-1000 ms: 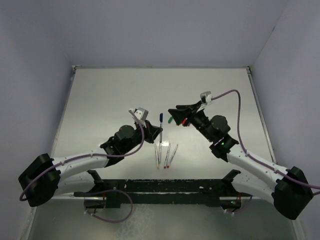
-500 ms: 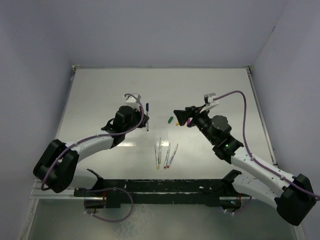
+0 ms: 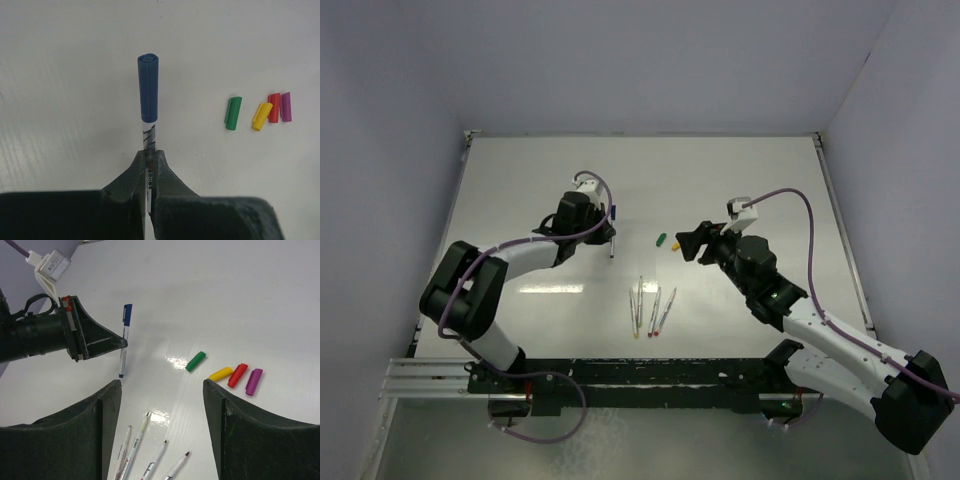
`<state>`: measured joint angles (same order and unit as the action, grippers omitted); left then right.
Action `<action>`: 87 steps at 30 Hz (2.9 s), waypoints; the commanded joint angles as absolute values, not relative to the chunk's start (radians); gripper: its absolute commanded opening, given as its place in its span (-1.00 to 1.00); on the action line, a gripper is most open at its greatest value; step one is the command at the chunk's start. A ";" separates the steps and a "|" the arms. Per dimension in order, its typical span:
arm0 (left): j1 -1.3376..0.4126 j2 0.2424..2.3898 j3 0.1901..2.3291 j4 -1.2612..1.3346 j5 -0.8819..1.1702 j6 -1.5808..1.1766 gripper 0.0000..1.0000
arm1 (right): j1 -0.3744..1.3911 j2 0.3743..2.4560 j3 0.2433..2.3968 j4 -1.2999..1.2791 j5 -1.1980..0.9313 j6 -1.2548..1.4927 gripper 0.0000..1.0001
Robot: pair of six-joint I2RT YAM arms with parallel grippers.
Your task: Insert the pens into the pen caps
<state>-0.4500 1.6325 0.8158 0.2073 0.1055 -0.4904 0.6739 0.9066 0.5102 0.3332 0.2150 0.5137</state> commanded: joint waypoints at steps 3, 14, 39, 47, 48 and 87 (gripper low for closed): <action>-0.429 1.715 0.925 0.168 0.139 -0.494 -0.91 | 0.674 0.887 0.498 0.313 0.262 0.538 0.34; -0.421 1.802 0.962 0.133 0.109 -0.509 -0.62 | 0.674 0.955 0.546 0.185 0.315 0.598 0.29; -0.494 1.414 0.764 0.064 0.106 -0.541 -0.14 | 0.674 1.059 0.613 0.110 0.373 0.639 0.23; -0.691 1.284 0.586 0.006 0.020 -0.631 -0.09 | 0.674 1.049 0.595 0.133 0.366 0.653 0.21; -0.705 1.276 0.574 -0.001 0.013 -0.642 -0.06 | 0.674 1.048 0.593 0.136 0.362 0.656 0.20; -0.989 1.495 0.749 -0.206 -0.248 -0.684 -0.03 | 0.675 1.006 0.559 0.164 0.324 0.664 0.20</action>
